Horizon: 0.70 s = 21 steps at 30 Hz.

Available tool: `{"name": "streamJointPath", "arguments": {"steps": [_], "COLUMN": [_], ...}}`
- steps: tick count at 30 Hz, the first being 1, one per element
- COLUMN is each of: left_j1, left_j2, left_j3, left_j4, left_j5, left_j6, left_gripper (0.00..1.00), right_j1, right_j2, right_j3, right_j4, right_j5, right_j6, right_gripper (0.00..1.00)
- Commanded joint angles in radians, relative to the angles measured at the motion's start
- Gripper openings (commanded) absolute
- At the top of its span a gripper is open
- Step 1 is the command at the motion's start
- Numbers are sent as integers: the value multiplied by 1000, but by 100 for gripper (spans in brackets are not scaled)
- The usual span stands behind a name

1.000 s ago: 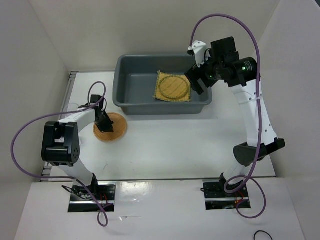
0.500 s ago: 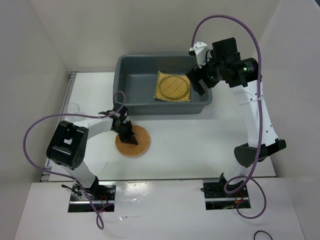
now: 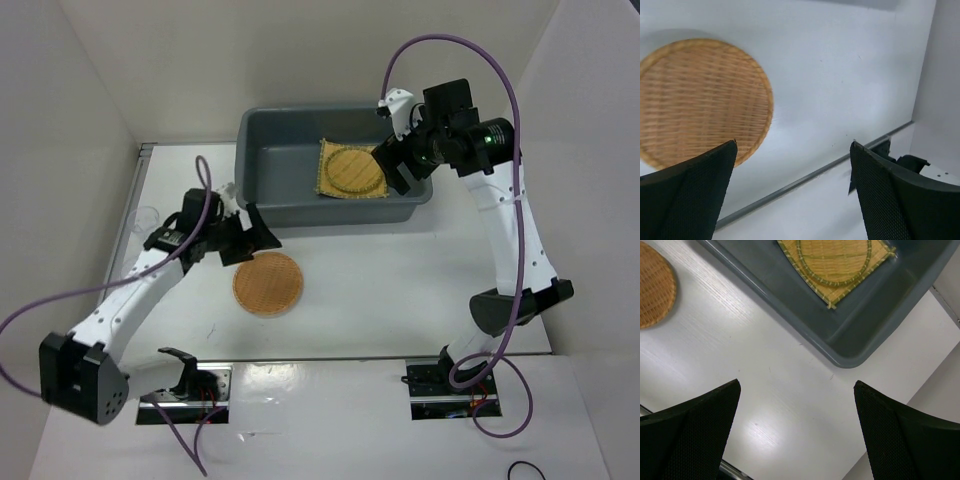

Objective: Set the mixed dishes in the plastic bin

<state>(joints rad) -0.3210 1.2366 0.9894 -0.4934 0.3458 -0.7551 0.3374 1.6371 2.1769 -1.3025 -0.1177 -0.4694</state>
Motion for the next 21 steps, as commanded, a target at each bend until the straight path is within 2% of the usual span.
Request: {"name": "streamJointPath", "arguments": {"steps": [1,4,10,15,17,21], "left_j1": [60,95,146,181,210,243], "left_j2": [-31,-42,9,-141,-189,-189], "left_j3": [-142,-239,-305,-373,-449,-604], "left_j4": [-96,-96,-51,13,87,248], "left_j5": [-31,-63,-59,-140,-116,-5], "left_j6": [25,-16,-73,-159,-184,-210], "left_gripper": [100,100,100,100,100,100], "right_j1": [-6,-6,-6,-6,-6,-6], "right_j2": [-68,-68,-68,-89,-89,-109], "right_j3": [-22,-32,-22,-40,-40,-62], "right_j4": [3,3,3,3,3,3], "right_j5": [-17,-27,-46,-56,-56,-56], "right_j6": [-6,-6,-6,-6,-6,-6], "right_gripper": [99,99,99,99,99,99]}}
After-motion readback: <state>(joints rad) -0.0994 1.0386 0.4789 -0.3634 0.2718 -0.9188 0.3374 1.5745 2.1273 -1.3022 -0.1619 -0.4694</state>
